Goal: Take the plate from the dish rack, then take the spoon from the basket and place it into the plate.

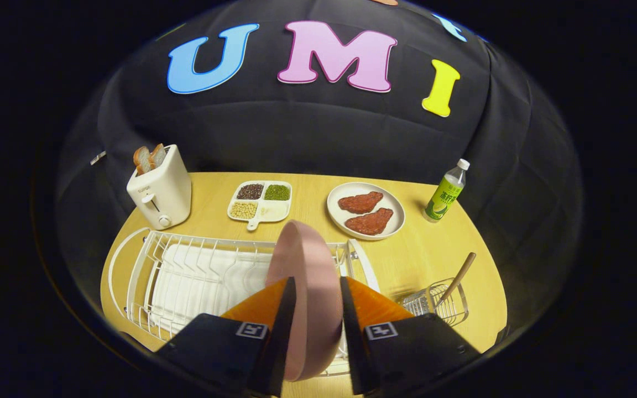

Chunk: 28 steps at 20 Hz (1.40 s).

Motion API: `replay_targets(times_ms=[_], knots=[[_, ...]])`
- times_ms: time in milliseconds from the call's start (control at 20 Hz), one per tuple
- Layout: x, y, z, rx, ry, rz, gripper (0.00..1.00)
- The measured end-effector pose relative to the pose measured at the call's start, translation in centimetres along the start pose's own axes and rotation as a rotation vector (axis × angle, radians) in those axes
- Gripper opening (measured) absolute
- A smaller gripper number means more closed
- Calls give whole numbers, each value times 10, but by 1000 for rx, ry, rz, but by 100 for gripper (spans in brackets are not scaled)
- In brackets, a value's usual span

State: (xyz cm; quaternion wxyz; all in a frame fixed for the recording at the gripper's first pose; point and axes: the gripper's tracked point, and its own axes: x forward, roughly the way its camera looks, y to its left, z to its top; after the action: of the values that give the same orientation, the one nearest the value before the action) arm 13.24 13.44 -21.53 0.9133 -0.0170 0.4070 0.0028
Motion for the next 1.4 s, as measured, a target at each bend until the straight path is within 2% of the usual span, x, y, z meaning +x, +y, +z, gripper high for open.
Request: replay_targets(times_ms=[50, 100, 400, 900, 1400], knots=[[3, 2, -1, 9, 18, 4, 39], [5, 3, -3, 18, 33, 9, 36], [4, -2, -3, 34, 42, -39, 32], [-12, -2, 27, -10, -99, -130, 30], [-19, -8, 29, -1, -97, -151, 30]])
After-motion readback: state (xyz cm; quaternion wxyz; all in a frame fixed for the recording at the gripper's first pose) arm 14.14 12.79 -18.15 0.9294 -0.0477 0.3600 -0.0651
